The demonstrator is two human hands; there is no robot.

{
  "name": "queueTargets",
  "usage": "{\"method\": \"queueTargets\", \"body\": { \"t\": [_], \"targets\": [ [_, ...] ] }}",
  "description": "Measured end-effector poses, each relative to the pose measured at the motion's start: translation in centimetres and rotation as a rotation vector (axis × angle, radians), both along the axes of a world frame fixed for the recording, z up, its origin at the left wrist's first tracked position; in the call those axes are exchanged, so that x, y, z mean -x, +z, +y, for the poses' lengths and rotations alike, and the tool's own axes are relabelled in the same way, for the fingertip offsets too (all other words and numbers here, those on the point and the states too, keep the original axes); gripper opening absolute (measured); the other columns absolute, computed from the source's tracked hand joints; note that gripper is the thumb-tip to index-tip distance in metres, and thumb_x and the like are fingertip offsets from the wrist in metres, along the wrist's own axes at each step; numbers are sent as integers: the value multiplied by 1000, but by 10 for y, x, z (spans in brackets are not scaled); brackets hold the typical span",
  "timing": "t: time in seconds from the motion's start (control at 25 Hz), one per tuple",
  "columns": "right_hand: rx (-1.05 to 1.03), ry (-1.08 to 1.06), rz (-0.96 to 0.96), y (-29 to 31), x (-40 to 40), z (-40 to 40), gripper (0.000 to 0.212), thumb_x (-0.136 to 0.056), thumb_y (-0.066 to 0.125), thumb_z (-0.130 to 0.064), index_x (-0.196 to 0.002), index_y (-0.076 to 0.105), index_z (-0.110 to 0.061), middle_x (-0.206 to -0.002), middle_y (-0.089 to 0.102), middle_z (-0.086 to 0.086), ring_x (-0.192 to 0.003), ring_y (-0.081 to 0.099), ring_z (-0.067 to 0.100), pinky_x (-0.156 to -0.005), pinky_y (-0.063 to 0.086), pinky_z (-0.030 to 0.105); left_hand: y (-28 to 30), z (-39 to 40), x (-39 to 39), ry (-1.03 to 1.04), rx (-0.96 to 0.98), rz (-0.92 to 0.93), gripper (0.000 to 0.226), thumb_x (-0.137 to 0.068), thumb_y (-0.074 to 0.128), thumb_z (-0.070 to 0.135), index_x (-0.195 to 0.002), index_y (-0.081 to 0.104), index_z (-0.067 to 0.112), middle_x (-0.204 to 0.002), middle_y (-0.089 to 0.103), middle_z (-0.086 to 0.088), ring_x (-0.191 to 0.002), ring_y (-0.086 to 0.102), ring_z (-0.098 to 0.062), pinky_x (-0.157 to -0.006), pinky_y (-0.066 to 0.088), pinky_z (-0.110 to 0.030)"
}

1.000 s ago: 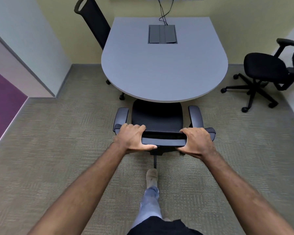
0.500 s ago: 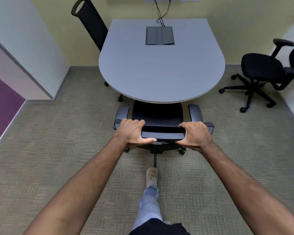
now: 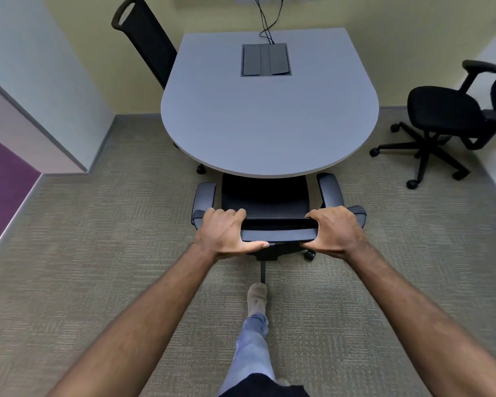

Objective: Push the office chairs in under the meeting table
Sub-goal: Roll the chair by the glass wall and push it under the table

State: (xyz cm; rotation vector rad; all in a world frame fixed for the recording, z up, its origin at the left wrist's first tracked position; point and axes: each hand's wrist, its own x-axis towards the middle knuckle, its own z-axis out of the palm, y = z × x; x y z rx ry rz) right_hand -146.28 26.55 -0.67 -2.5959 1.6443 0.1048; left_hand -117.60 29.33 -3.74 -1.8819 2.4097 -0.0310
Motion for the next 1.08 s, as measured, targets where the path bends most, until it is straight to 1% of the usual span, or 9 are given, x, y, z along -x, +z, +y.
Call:
{"method": "queueTargets", "body": {
  "t": [0.16, 0.28, 0.36, 0.56, 0.68, 0.76, 0.88, 1.0, 1.08],
  "targets": [
    [13, -2, -6, 1, -7, -3, 85, -67, 52, -86, -126, 74, -28, -106, 80, -8, -102, 73, 18, -100, 54, 39, 1, -2, -5, 9, -14, 6, 107, -65, 5, 110, -95, 55, 21, -74, 59, 5, -66, 57, -18, -77, 46, -40],
    [29, 17, -11, 1, -13, -19, 79, -73, 69, -78, -132, 72, -27, -112, 80, -6, -106, 73, 18, -102, 55, 40, 1, -15, -12, 7, 3, 5, 105, -65, 5, 110, -93, 53, 20, -73, 58, 5, -65, 56, -18, -72, 41, -39],
    [31, 11, -9, -1, -20, -30, 79, -74, 70, -78, -135, 70, -27, -114, 80, -5, -108, 73, 18, -103, 55, 40, -1, -25, -20, 11, 25, 11, 104, -66, 7, 110, -93, 53, 21, -72, 57, 5, -64, 55, -18, -70, 37, -39],
    [63, -6, -40, -4, -46, -47, 80, -73, 66, -82, -134, 71, -30, -115, 80, -7, -108, 74, 19, -99, 57, 40, 0, -51, -50, 3, 63, 33, 109, -63, 7, 111, -97, 59, 22, -77, 62, 5, -68, 57, -21, -70, 35, -39],
    [83, -23, -54, -3, -54, -53, 82, -71, 65, -84, -132, 71, -30, -117, 80, -8, -110, 74, 19, -98, 57, 41, -1, -66, -59, -14, 55, 59, 112, -62, 8, 113, -100, 62, 23, -80, 64, 5, -71, 59, -21, -72, 40, -41],
    [80, -40, -61, -1, -59, -57, 88, -68, 56, -89, -130, 72, -30, -116, 80, -8, -109, 74, 19, -97, 56, 40, -1, -74, -64, -15, 46, 66, 112, -61, 9, 114, -101, 62, 23, -82, 65, 5, -73, 60, -22, -76, 43, -42],
    [79, -36, -80, -1, -65, -68, 96, -63, 44, -93, -129, 73, -29, -114, 80, -8, -106, 74, 18, -96, 57, 41, -1, -86, -69, -19, 51, 52, 113, -60, 10, 114, -100, 62, 23, -80, 64, 5, -72, 59, -22, -74, 39, -42],
    [64, -51, -81, -2, -65, -84, 98, -61, 43, -92, -132, 71, -29, -118, 79, -8, -111, 73, 19, -99, 56, 40, 1, -102, -68, -16, 59, 53, 110, -61, 13, 113, -98, 62, 23, -77, 62, 6, -70, 59, -21, -72, 35, -41],
    [56, -44, -73, -3, -65, -99, 92, -64, 49, -90, -130, 72, -31, -117, 79, -9, -111, 72, 18, -100, 55, 40, 1, -114, -68, -12, 59, 55, 110, -62, 15, 113, -100, 64, 22, -81, 66, 5, -74, 63, -23, -72, 36, -41]
  ]
}}
